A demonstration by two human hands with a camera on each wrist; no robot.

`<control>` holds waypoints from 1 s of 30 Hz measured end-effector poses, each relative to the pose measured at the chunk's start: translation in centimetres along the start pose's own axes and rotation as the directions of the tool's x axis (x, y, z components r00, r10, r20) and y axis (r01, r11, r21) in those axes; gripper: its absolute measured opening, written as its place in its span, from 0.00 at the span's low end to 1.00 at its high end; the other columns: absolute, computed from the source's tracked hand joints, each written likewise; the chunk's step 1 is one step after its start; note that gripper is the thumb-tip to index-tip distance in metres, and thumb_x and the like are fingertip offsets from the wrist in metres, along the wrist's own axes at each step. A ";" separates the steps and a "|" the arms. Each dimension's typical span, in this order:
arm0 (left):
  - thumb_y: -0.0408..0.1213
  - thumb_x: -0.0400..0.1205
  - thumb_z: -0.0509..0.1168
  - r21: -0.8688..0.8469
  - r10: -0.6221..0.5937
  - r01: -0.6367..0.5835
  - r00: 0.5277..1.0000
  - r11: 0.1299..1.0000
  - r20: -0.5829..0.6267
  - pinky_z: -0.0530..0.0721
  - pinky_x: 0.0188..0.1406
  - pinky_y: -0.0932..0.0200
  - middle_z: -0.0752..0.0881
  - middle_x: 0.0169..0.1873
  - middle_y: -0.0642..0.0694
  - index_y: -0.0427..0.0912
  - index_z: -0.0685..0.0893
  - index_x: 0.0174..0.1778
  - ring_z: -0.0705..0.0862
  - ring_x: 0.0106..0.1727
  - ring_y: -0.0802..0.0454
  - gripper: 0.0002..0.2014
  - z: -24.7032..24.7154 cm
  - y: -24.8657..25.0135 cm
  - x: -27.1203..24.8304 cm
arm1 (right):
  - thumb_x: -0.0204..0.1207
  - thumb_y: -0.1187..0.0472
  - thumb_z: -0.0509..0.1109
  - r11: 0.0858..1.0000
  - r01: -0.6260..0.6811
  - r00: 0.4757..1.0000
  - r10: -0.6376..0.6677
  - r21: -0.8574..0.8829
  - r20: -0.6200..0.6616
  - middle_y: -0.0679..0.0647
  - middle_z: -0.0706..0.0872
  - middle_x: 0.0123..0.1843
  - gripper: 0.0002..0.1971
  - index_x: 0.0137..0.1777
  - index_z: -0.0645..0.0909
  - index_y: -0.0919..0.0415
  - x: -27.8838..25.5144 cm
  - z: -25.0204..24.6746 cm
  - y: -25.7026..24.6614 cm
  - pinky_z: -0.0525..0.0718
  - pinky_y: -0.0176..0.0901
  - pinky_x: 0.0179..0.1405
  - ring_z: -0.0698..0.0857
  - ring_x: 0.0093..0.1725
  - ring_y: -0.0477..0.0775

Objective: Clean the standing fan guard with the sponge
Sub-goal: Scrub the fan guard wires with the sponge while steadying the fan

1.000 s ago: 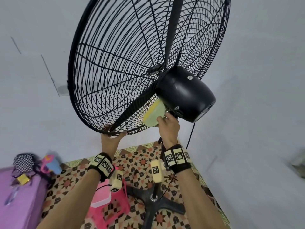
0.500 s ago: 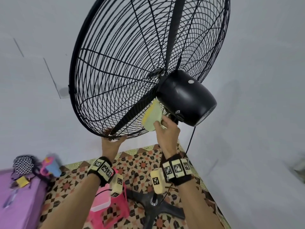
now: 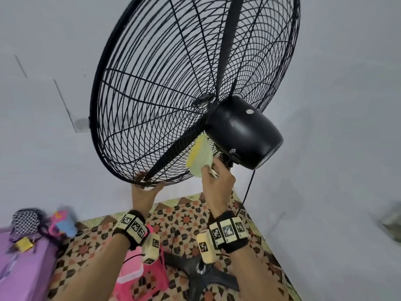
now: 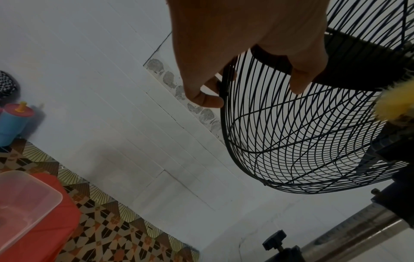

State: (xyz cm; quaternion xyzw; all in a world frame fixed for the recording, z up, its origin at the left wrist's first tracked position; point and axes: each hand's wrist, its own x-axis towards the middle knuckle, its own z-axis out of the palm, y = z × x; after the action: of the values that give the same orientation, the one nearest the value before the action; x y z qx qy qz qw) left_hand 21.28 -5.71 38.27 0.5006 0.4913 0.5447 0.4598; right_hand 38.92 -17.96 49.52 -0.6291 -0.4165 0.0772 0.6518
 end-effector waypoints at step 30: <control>0.44 0.71 0.88 -0.025 -0.036 0.036 0.999 0.999 -0.004 0.79 0.72 0.46 0.84 0.66 0.51 0.50 0.78 0.71 0.82 0.68 0.50 0.36 -0.1 0.2 -0.2 | 0.86 0.57 0.67 0.985 -0.086 0.992 0.071 -0.152 -0.103 0.54 0.92 0.58 0.10 0.60 0.87 0.57 0.8 2.4 2.1 0.93 0.46 0.44 0.91 0.54 0.54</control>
State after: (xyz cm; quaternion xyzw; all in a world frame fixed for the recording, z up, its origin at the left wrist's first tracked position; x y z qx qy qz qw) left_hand 21.17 -5.96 38.42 0.4848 0.4943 0.5435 0.4746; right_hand 38.79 -15.25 47.64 -0.6972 -0.3638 0.0393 0.6164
